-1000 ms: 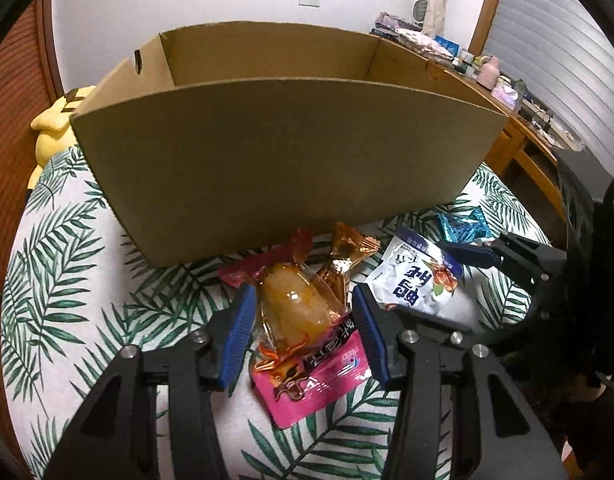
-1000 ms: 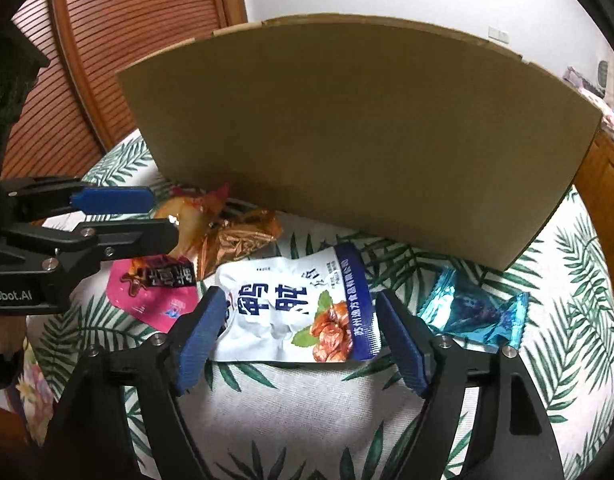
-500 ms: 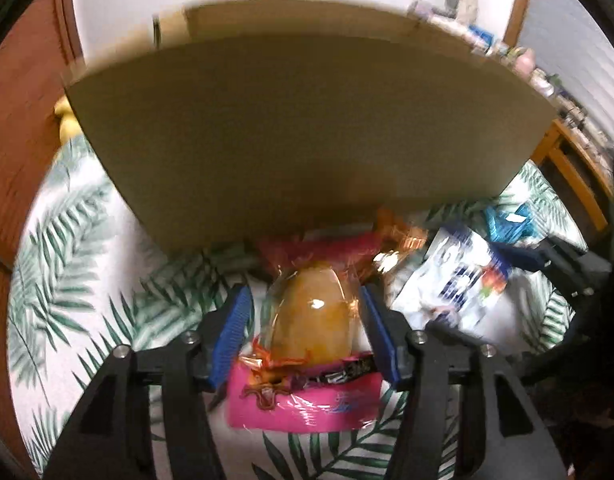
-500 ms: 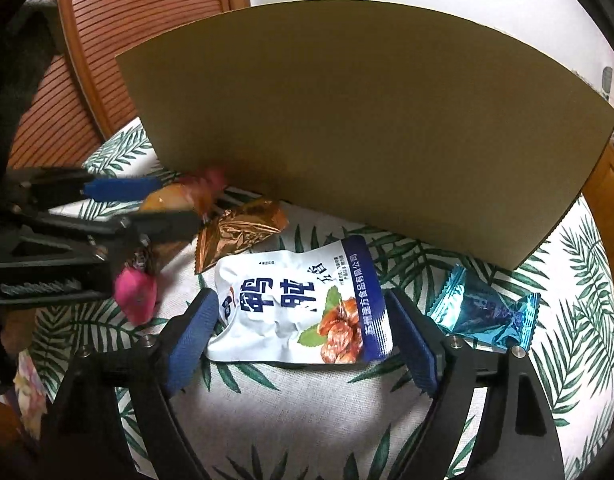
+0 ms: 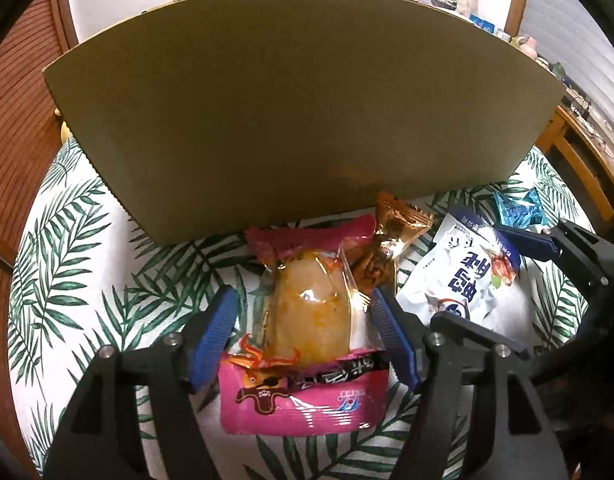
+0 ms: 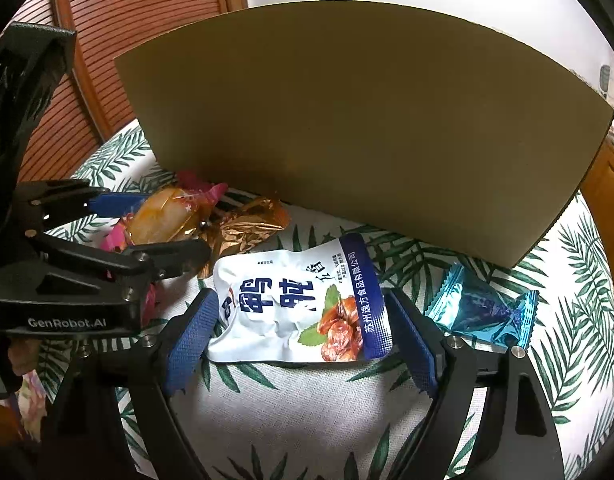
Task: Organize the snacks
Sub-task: 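Grasp the pink-wrapped egg with the left tool while the right tool grasps the white-blue duck-neck pouch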
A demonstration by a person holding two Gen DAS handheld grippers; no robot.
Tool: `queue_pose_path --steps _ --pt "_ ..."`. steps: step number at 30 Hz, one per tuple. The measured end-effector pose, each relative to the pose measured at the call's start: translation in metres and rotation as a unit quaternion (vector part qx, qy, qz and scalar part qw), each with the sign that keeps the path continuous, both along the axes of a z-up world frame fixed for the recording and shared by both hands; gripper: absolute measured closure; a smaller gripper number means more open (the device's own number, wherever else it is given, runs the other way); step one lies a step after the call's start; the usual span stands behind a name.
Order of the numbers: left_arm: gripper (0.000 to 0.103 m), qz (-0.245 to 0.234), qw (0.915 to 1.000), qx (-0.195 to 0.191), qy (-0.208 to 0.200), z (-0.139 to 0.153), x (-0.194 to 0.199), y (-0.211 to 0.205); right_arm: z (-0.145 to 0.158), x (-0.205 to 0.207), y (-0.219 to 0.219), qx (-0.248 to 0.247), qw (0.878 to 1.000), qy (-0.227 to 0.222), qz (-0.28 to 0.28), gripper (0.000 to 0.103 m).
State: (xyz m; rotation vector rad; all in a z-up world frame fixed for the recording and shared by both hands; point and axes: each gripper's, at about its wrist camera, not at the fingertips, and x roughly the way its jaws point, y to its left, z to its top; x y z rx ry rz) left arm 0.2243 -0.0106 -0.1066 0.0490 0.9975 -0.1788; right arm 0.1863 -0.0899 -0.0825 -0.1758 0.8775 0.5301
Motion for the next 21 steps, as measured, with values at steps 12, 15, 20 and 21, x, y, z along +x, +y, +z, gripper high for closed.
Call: queue_pose_path --steps 12,15,20,21 --pt "0.047 -0.005 0.9978 -0.066 0.002 0.006 -0.015 0.029 -0.005 0.002 0.013 -0.018 1.000 -0.003 0.004 0.014" --pt "0.049 -0.006 0.9974 -0.072 -0.002 0.009 -0.024 0.033 -0.007 0.002 0.018 -0.029 1.000 -0.005 0.006 0.014" --pt "0.052 -0.001 0.9963 -0.085 -0.012 0.012 -0.036 0.045 -0.009 0.003 0.026 -0.040 0.999 -0.005 0.006 0.012" --pt "0.052 0.001 0.9962 -0.087 -0.013 0.013 -0.038 0.045 -0.009 0.003 0.027 -0.040 0.999 -0.004 0.007 0.011"
